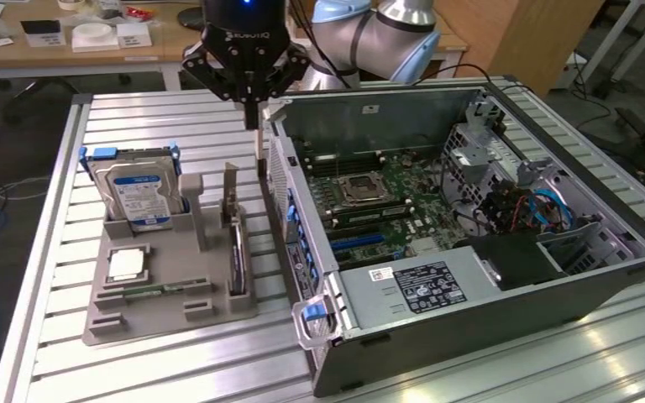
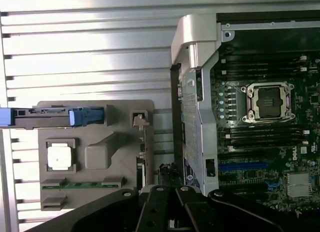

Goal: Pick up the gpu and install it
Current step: 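Reach for the gpu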

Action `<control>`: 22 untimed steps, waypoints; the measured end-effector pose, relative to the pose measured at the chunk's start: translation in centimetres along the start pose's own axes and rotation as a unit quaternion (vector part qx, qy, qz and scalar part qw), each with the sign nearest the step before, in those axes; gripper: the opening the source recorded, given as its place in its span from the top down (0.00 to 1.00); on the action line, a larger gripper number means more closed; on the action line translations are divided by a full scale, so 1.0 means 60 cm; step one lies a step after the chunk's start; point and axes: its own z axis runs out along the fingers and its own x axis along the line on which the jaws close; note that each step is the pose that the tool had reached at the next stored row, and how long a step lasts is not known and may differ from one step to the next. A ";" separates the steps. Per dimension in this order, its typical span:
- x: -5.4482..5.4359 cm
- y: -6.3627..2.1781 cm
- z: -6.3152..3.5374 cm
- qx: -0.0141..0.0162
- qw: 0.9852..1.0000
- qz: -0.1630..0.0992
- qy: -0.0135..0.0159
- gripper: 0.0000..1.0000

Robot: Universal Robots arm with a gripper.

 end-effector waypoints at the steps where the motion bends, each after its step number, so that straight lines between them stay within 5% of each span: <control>1: 0.003 0.000 0.000 0.000 1.000 0.000 0.000 0.89; 16: 0.055 -0.004 0.000 0.000 1.000 0.000 0.000 0.89; 22: 0.056 -0.004 0.000 0.000 1.000 0.000 0.000 0.89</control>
